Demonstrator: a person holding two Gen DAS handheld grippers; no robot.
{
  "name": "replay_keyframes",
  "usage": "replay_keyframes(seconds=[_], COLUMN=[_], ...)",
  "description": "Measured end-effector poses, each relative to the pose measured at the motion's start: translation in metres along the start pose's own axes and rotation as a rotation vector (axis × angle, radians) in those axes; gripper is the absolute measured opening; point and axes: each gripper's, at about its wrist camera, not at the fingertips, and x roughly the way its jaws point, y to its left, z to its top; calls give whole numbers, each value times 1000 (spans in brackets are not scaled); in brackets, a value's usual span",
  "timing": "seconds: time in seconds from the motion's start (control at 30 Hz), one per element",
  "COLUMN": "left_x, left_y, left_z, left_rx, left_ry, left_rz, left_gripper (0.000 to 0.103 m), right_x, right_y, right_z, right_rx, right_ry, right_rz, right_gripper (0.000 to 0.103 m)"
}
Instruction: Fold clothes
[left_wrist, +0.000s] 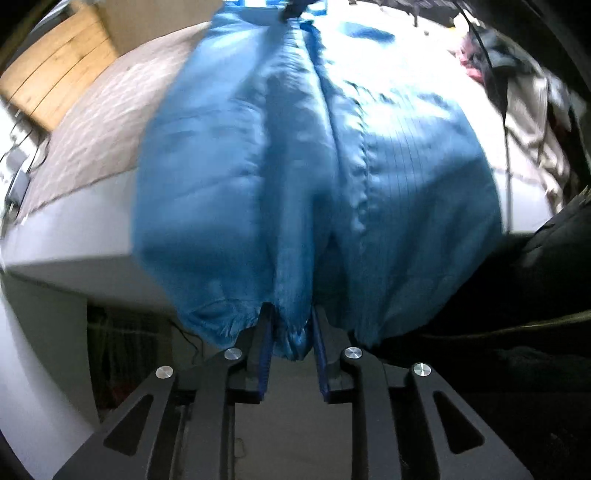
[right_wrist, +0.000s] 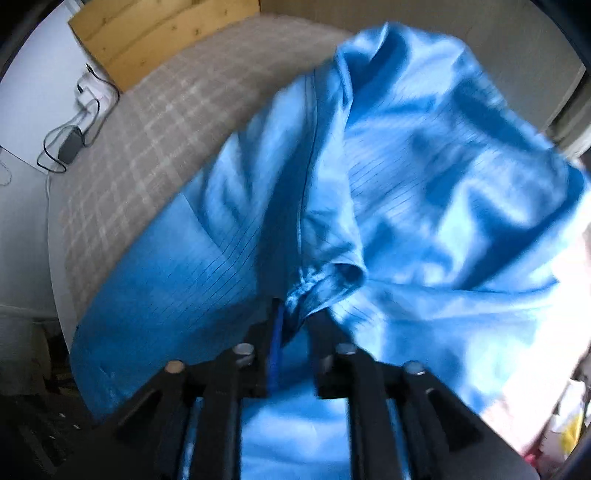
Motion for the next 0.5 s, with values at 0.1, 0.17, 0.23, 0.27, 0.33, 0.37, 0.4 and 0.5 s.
replay_keyframes(seconds=[0.1, 0.17, 0.23, 0.27, 0.33, 0.37, 0.4, 0.5], left_x=[-26, -36, -42, -45, -44, -42, -41, -28], left_y=[14, 21, 27, 30, 42, 46, 47, 48], left_z=[-3, -1, 2, 4, 13, 18, 20, 34], left_rx=[-46, -32, 6, 25, 56, 70, 85, 151], left_ry=[-17, -24, -28, -29, -39, -46, -54, -88], left_rz=[-21, -25, -15, -10, -11, -17, -28, -112], left_gripper=[21, 21, 22, 22, 22, 22, 22, 22], right_x=[-25, -28, -21, -14, 2, 11, 19, 30], right_y=[24, 48, 64, 71, 78, 79, 73, 49], right_z=[9, 17, 22, 25, 24, 22, 18, 8], right_rx=[-56, -122, -136, -133, -155, -167, -167, -100], right_ry=[-119, -168, -166, -150, -121, -98, -68, -2], right_rz=[-35, -73, -35, -25, -42, -76, -125, -219], right_gripper=[23, 23, 23, 23, 23, 23, 23, 23])
